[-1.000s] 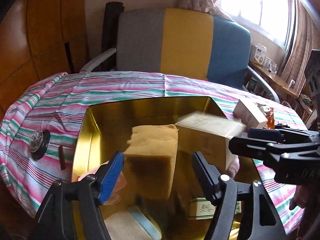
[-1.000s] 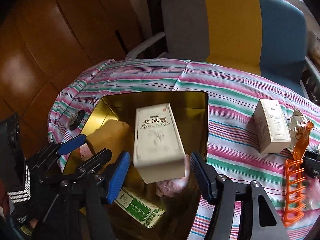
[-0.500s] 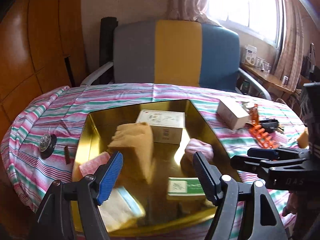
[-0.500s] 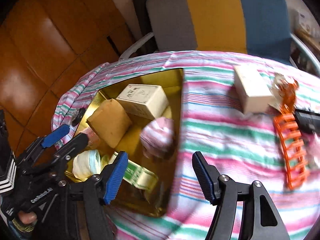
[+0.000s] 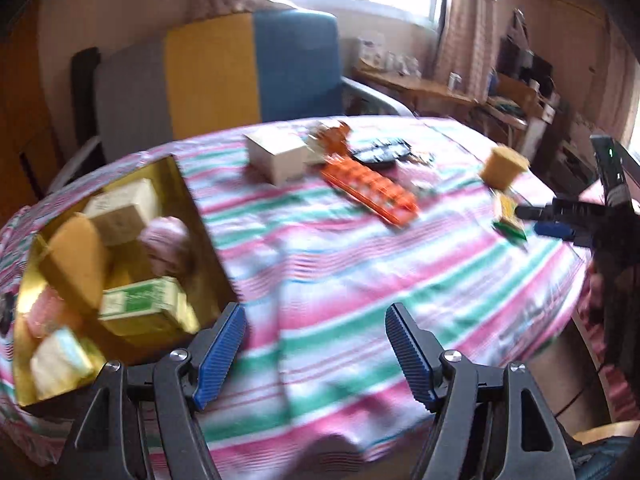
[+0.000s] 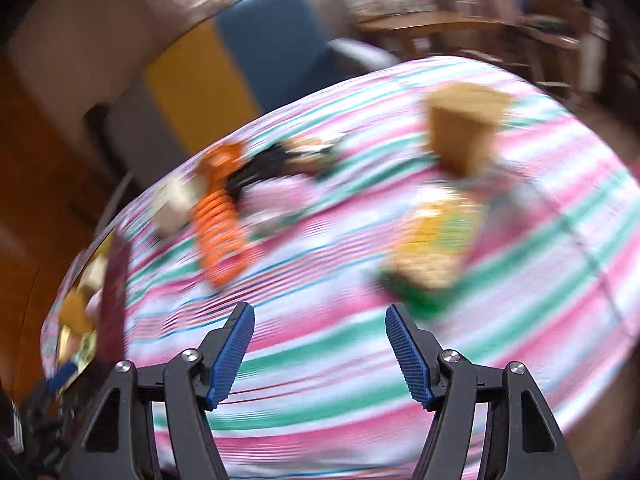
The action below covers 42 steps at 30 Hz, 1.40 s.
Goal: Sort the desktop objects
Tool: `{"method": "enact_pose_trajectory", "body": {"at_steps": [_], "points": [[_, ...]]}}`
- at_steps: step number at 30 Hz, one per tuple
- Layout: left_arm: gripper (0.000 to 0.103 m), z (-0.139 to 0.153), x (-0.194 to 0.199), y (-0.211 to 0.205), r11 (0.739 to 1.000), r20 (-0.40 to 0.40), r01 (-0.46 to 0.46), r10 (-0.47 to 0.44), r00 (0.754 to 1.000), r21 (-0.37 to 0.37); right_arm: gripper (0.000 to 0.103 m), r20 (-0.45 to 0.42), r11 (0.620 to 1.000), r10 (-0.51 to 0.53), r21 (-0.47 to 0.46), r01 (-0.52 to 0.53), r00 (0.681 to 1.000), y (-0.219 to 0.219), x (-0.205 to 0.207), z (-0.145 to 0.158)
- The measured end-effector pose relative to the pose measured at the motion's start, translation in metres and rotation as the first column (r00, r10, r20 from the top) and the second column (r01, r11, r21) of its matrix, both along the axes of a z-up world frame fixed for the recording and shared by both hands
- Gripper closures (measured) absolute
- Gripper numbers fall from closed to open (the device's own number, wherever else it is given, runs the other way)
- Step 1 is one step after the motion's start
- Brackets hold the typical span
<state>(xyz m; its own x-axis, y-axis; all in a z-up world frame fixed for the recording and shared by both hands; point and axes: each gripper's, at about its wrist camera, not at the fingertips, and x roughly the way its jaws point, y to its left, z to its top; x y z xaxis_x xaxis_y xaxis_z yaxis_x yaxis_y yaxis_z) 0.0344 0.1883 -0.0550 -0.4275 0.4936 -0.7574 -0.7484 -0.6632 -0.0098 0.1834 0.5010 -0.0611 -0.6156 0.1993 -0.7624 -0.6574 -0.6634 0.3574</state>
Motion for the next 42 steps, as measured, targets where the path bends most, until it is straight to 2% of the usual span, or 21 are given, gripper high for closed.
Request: {"method": "enact_pose_trajectory", "body": {"at_steps": [3, 5, 10, 13, 17, 20, 23, 26, 29, 34, 36, 38, 42], "points": [[0.029, -0.012, 0.010, 0.014, 0.998, 0.018, 0.036, -0.035, 0.999, -0.046, 0.033, -0.005, 0.991, -0.132, -0.020, 0.132, 0.991, 0.040, 0.029, -0.009], [0.029, -0.019, 0.016, 0.017, 0.997, 0.029, 0.038, -0.036, 0.999, -0.065, 0.031, -0.012, 0.984, -0.174, -0.036, 0.173, 0.985, 0.058, 0.030, -0.015], [0.029, -0.031, 0.015, 0.015, 0.995, 0.064, 0.013, -0.007, 0.998, -0.098, 0.031, -0.013, 0.979, -0.197, -0.059, 0.196, 0.980, 0.085, -0.001, -0.028], [0.029, -0.034, 0.013, 0.013, 0.995, 0.083, 0.000, 0.009, 0.997, -0.099, 0.027, -0.009, 0.983, -0.183, -0.031, 0.183, 0.983, 0.087, -0.024, -0.028], [0.029, -0.039, 0.008, 0.015, 0.995, 0.101, -0.003, 0.013, 0.995, -0.099, 0.027, -0.012, 0.999, -0.036, -0.025, 0.036, 0.999, 0.063, -0.059, -0.029], [0.029, -0.041, 0.007, 0.014, 0.995, 0.112, -0.005, 0.016, 0.994, -0.096, 0.027, -0.024, 0.994, 0.106, -0.012, -0.107, 0.994, 0.030, -0.079, -0.030], [0.029, -0.042, 0.004, 0.011, 0.996, 0.123, -0.013, 0.023, 0.992, -0.084, 0.027, -0.034, 0.968, 0.250, 0.008, -0.250, 0.968, -0.008, -0.098, -0.030], [0.029, -0.041, 0.003, 0.007, 0.997, 0.132, -0.023, 0.032, 0.991, -0.068, 0.026, -0.044, 0.927, 0.375, 0.007, -0.375, 0.926, -0.044, -0.112, -0.032], [0.029, -0.040, 0.002, 0.004, 0.998, 0.132, -0.037, 0.045, 0.990, -0.059, 0.026, -0.075, 0.885, 0.460, -0.035, -0.464, 0.885, -0.075, -0.121, -0.033], [0.029, -0.037, -0.001, -0.003, 0.997, 0.139, -0.062, 0.067, 0.988, -0.037, 0.026, -0.157, 0.808, 0.552, -0.144, -0.572, 0.819, -0.115, -0.134, -0.036], [0.029, -0.035, -0.002, -0.006, 0.998, 0.145, -0.066, 0.068, 0.987, -0.018, 0.026, -0.193, 0.781, 0.563, -0.195, -0.594, 0.804, -0.123, -0.137, -0.036], [0.029, -0.031, -0.003, -0.007, 0.998, 0.165, -0.062, 0.059, 0.985, 0.012, 0.026, -0.216, 0.777, 0.553, -0.215, -0.592, 0.805, -0.124, -0.134, -0.034], [0.025, -0.023, -0.006, 0.002, 0.997, 0.231, -0.039, 0.023, 0.973, 0.065, 0.026, -0.214, 0.815, 0.509, -0.191, -0.547, 0.833, -0.110, -0.117, -0.026]]}}
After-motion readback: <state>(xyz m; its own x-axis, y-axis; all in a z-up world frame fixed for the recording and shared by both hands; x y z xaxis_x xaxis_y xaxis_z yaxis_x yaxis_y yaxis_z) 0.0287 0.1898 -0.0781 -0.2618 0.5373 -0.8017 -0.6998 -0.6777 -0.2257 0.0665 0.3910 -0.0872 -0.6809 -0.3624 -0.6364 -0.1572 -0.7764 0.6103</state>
